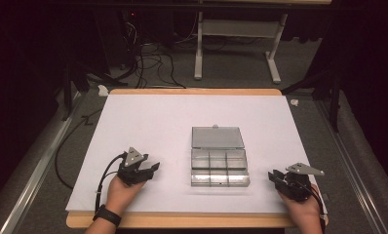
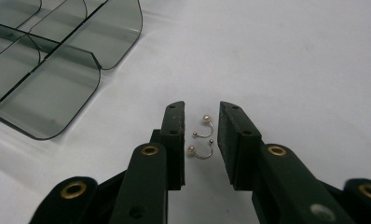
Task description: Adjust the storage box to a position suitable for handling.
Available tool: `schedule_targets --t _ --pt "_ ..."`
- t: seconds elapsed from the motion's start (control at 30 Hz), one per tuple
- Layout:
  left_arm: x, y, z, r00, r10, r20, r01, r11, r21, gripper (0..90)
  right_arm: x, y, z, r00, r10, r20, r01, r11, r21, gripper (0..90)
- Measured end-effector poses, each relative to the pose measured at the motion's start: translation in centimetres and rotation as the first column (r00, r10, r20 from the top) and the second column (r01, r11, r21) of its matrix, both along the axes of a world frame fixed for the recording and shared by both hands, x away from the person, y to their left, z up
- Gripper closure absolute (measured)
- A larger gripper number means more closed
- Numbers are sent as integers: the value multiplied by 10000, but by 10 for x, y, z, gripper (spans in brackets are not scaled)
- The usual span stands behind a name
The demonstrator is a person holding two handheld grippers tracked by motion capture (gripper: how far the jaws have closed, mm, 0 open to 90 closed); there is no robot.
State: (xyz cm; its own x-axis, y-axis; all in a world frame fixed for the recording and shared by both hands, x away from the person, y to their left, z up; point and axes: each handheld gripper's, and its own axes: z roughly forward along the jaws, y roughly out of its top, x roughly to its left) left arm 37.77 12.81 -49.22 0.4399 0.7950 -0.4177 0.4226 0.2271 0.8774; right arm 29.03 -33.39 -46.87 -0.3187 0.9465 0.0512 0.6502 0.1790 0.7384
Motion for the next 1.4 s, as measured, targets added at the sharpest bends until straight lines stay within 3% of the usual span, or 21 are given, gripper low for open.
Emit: schedule_targets --t 0.07,0.17,0.27,0.57,0.87,1.07,1.4 --pt "0 0 0 10000 -24 -35 24 10000 43 414 1 0 1 10000 9 -87 -9 10000 16 724" --pt "1 0 -1 9999 -78 -100 78 10000 49 408 3 2 7 9986 120 -513 -141 9990 -417 700" --pt "-1 -3 -1 9999 -70 76 69 9999 157 388 4 5 13 9964 174 -829 -237 9969 -756 681" --pt "-3 -3 -1 9995 -157 257 149 9995 287 367 7 9 23 9873 420 -1533 -564 9943 -909 672" --pt "-5 -4 -2 9992 -278 287 269 9991 325 368 10 15 23 9660 579 -2519 -937 9867 -1326 657" --pt "-5 -5 -2 9989 -334 321 319 9985 452 368 11 18 26 9599 677 -2721 -1137 9810 -1571 647" --pt "-5 -5 -2 9989 -384 286 373 9985 410 368 16 24 31 9350 915 -3426 -1609 9704 -1799 644"
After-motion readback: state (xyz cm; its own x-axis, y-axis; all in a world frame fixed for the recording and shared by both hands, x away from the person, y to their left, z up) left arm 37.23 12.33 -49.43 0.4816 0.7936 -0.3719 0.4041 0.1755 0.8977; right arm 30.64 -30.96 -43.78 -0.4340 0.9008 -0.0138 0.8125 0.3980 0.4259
